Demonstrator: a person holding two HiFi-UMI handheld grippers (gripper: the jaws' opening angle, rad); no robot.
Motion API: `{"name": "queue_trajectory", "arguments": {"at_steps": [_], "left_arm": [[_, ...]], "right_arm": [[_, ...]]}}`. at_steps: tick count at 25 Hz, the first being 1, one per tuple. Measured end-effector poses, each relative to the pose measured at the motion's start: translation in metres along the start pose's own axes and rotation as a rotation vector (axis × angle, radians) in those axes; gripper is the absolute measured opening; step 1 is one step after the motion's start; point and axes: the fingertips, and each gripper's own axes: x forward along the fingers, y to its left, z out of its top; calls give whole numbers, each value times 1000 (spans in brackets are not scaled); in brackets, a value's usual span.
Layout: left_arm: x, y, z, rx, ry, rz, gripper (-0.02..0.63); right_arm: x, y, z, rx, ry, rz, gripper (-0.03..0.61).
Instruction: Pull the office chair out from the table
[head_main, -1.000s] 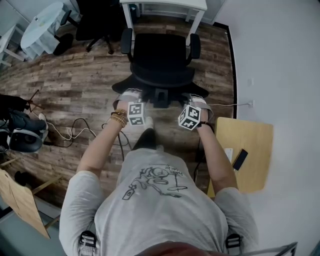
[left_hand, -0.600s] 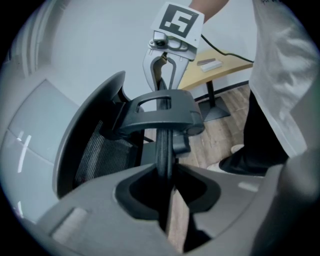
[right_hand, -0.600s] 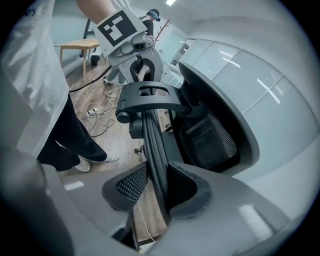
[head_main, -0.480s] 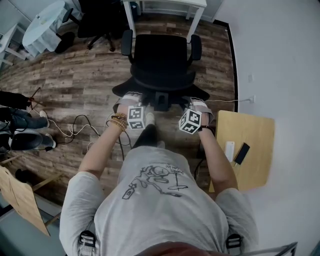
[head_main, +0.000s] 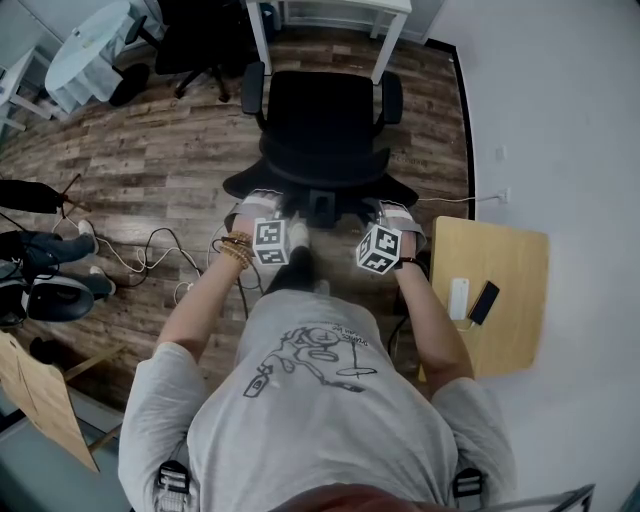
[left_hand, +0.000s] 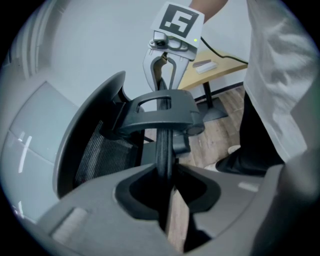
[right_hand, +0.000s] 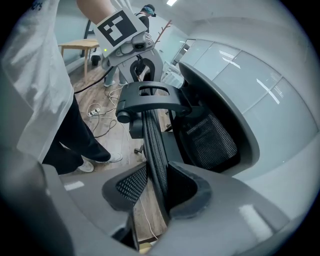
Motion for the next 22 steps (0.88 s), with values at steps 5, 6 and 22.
{"name": "queue_trajectory", "arguments": {"at_steps": [5, 6, 22], "left_arm": [[-5, -10, 2, 3, 1, 0, 98], [-6, -11, 2, 2, 2, -1, 98], [-27, -46, 13, -2, -2, -8, 98]], "right_arm": [[-6, 11, 0, 3, -1, 2, 127], [-7, 11, 0, 4, -1, 2, 129], [-31, 46, -1, 7, 1, 17, 127]]}}
